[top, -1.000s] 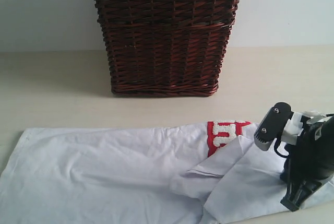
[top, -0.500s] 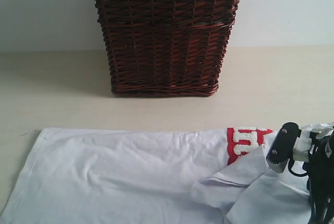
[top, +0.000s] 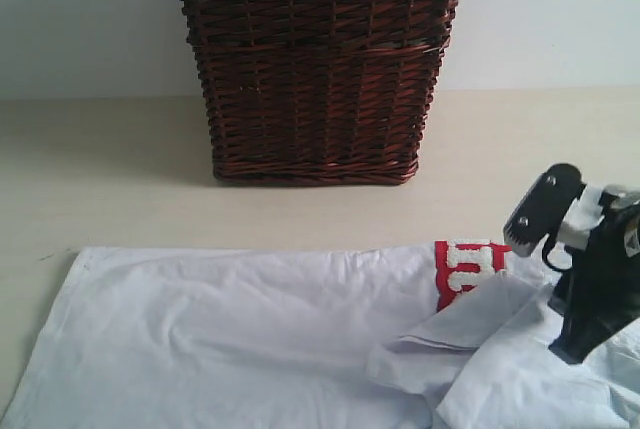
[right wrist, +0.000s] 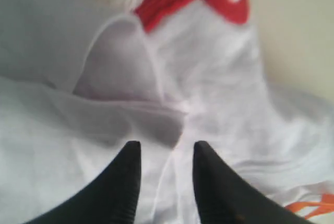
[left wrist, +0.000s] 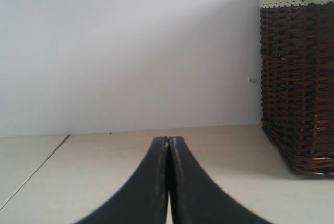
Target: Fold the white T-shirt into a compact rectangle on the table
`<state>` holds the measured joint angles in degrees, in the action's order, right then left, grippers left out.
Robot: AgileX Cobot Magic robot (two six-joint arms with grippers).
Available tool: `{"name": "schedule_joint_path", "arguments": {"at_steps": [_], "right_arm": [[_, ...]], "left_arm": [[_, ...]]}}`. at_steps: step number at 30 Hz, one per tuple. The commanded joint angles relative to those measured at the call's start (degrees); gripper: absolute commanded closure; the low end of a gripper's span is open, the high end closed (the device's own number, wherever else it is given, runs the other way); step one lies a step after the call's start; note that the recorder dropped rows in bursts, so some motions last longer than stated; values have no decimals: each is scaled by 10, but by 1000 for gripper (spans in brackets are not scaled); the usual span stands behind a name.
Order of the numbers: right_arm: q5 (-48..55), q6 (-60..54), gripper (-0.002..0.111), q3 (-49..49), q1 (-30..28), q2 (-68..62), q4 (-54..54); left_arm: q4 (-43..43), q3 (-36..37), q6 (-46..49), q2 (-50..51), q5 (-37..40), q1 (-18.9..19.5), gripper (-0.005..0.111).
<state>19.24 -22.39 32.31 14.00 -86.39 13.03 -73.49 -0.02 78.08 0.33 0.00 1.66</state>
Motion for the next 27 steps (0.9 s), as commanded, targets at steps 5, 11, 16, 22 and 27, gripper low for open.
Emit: {"name": "schedule_joint_path", "arguments": {"at_steps": [5, 11, 16, 22, 27], "right_arm": [[94, 138, 47, -11, -17, 139, -25], [0, 142, 47, -74, -127, 142, -20], [-23, 132, 47, -74, -157, 142, -4], [-114, 136, 47, -74, -157, 142, -4], [-87, 136, 47, -73, -157, 142, -9]], "left_arm": [[-4, 0, -3, -3, 0, 1, 107], [-4, 0, -3, -3, 0, 1, 107], [-4, 0, -3, -3, 0, 1, 107], [-4, 0, -3, -3, 0, 1, 107], [-4, 0, -3, -3, 0, 1, 107]]}}
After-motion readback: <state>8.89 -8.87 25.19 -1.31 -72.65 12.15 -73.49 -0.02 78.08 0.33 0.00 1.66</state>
